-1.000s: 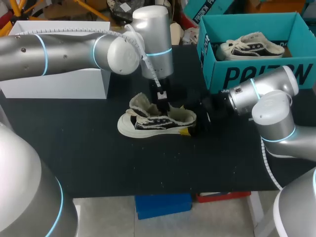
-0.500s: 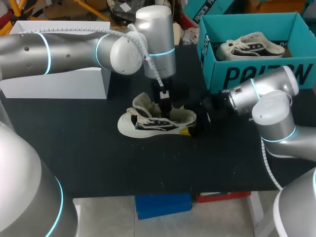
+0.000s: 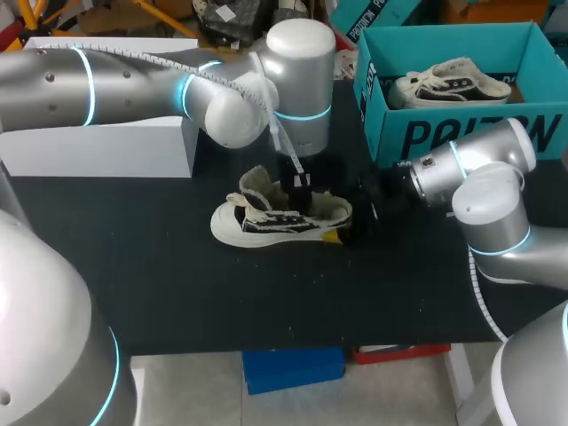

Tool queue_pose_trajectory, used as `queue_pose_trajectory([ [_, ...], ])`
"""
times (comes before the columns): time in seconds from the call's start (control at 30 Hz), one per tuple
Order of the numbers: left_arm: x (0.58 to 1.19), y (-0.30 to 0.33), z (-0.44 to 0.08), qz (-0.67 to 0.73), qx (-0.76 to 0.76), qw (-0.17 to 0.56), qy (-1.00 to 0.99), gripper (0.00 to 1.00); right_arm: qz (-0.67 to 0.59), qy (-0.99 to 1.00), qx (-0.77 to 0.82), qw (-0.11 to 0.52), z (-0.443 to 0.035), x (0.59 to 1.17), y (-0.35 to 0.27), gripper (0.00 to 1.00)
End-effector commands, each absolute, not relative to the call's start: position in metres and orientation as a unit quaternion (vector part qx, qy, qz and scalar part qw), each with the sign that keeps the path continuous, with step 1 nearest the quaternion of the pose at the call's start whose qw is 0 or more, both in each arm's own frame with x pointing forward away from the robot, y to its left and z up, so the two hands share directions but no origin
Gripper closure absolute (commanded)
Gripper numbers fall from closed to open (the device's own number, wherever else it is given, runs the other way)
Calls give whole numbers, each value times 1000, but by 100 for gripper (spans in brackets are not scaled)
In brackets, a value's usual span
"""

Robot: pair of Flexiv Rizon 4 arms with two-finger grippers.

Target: Take the shoe out of the shoebox, open the shoe tongue, remove and reinsert the insole, then place the shoe into the shoebox

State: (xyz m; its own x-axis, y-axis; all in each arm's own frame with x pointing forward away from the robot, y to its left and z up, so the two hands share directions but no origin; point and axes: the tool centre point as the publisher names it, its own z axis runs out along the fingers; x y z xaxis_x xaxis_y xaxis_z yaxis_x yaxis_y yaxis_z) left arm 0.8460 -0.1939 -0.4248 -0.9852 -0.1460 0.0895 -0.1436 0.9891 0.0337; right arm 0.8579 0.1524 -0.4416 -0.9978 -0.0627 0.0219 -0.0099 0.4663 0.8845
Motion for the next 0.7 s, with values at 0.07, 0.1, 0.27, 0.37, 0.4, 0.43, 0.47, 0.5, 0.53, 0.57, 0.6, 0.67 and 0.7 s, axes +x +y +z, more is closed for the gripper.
queue_pose_trajectory([
  [0.07, 850, -185, -452, -32, 73, -73, -994, 72, -516, -856, 21, 26, -445, 857, 153, 100],
  [0.1, 850, -183, -454, -37, 70, -90, -993, 71, -516, -856, 21, 26, -445, 857, 153, 100],
  [0.27, 855, -177, -471, -61, 54, -162, -983, 64, -516, -856, 21, 26, -445, 857, 153, 100],
  [0.37, 860, -172, -475, -61, 57, -203, -976, 67, -516, -856, 21, 26, -445, 857, 153, 100],
  [0.4, 862, -171, -476, -58, 58, -211, -974, 67, -516, -856, 21, 26, -445, 857, 153, 100],
  [0.43, 862, -171, -476, -58, 58, -211, -974, 67, -516, -856, 21, 26, -445, 857, 153, 100],
  [0.47, 870, -167, -479, -47, 64, -244, -966, 68, -516, -856, 21, 26, -445, 857, 153, 100],
  [0.5, 870, -167, -479, -47, 64, -244, -966, 68, -516, -856, 21, 26, -445, 857, 153, 100],
  [0.53, 874, -165, -480, -41, 68, -255, -964, 68, -516, -856, 21, 26, -445, 857, 153, 100],
  [0.57, 877, -163, -481, -35, 75, -272, -959, 69, -516, -856, 21, 26, -445, 857, 153, 100],
  [0.6, 882, -162, -482, -26, 82, -275, -958, 69, -516, -856, 21, 26, -445, 857, 153, 100],
  [0.67, 891, -160, -482, -12, 95, -287, -953, 68, -516, -856, 21, 26, -445, 857, 153, 100],
  [0.7, 895, -160, -481, -6, 99, -289, -952, 69, -516, -856, 21, 26, -445, 857, 153, 100],
])
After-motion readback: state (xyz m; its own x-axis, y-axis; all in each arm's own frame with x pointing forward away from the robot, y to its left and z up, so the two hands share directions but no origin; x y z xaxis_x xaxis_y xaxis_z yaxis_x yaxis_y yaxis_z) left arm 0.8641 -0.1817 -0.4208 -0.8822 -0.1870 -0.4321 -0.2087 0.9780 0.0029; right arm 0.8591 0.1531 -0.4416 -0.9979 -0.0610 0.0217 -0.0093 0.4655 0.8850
